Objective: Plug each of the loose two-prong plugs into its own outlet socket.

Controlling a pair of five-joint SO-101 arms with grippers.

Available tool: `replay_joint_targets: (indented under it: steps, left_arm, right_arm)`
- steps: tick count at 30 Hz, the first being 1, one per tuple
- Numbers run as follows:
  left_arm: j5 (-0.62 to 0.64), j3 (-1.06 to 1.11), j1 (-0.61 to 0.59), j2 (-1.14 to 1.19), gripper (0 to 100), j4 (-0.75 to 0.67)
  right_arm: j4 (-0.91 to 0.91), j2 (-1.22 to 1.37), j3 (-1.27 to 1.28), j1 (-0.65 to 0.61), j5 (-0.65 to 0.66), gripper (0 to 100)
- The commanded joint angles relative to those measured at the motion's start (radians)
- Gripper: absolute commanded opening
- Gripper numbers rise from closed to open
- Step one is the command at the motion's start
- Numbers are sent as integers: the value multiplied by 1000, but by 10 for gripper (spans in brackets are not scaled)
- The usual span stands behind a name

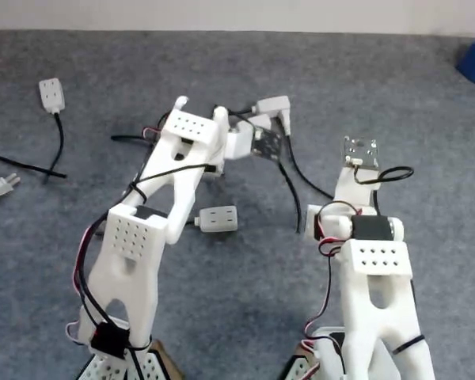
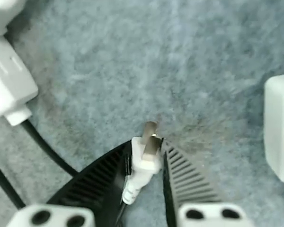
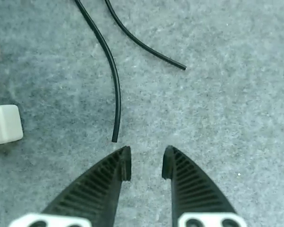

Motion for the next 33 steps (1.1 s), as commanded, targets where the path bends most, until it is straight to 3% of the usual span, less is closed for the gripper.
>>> replay_joint_targets:
  steps: [1,3,7,13,16,22,29,33]
  left_arm:
    - [-84,-30,-39,-5,71,-40]
    - [-83,-35,-35,-12,17,-32]
    - [-18,-96,-7,-28,5,29]
    - [77,-286,65,-97,5,316]
    - [189,-320,113,-150,5,359]
    - [330,-81,303,-311,5,362]
    - [400,219,598,-541,8,319]
    - [459,286,647,-607,101,250]
  right_arm:
    - [-4,-27,-5,-8,9,120]
    - [-7,-27,-5,-8,9,120]
    - [-8,-27,-5,22,9,120]
    - [-8,-35,-18,239,78,120]
    - [-5,-35,-18,357,114,120]
    - [8,-36,-18,544,170,120]
    - [74,-36,-16,647,272,120]
    - [74,-36,-16,665,273,120]
